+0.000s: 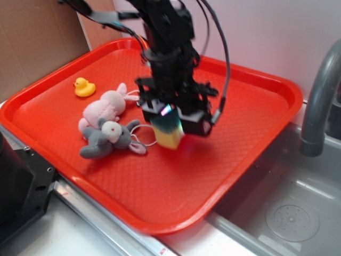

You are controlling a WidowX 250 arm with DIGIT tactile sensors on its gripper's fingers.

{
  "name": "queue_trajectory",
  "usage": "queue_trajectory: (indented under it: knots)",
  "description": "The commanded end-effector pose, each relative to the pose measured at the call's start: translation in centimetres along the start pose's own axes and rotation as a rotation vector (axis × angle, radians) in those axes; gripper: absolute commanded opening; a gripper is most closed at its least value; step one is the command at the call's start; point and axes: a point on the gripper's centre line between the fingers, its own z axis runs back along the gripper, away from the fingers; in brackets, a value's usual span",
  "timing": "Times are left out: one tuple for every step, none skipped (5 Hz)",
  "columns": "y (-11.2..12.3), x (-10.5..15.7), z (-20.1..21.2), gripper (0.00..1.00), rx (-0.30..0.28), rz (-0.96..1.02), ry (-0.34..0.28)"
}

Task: Grab the green sponge.

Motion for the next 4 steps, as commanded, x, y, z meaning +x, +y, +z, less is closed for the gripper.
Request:
queue_trajectory:
  knots:
    - [7.3,1.0,11.9,0.00,0.037,0.047,-0.162]
    - [9.7,2.6,17.3,0.00,0.069,0.083,-0.148]
    - [11.5,4.0,17.5,0.00,0.133,0.132,-0.156]
    - [13.4,4.6,17.0,0.00,0.219,0.204,-0.154]
